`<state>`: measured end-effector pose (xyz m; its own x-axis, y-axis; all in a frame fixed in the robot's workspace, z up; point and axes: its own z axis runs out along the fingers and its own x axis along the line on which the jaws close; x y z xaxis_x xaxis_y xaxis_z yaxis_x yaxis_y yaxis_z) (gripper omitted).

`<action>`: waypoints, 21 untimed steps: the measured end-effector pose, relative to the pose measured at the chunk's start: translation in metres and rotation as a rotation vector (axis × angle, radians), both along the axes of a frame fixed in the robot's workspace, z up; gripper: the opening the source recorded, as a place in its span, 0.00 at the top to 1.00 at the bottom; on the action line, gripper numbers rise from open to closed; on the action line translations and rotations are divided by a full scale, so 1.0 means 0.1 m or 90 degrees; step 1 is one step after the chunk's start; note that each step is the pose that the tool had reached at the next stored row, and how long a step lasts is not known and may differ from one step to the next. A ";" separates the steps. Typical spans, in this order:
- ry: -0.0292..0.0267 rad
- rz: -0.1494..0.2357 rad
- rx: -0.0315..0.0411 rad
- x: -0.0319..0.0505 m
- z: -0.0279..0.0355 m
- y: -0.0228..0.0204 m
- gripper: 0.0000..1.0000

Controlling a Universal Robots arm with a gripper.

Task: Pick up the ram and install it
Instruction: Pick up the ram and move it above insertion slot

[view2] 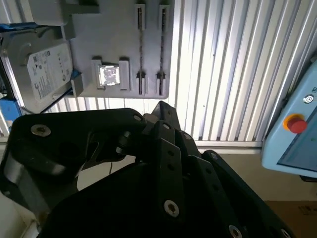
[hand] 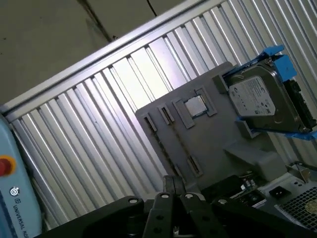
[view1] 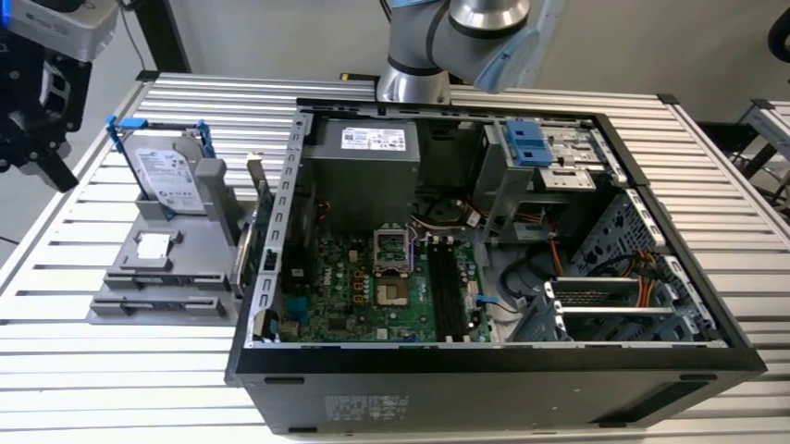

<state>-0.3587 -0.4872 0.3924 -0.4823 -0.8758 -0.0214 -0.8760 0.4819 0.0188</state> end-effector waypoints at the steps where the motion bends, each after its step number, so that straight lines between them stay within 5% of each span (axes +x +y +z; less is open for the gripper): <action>1: 0.0000 0.011 0.0000 0.000 0.000 0.000 1.00; 21: 0.0000 0.241 0.0000 0.000 0.000 0.000 1.00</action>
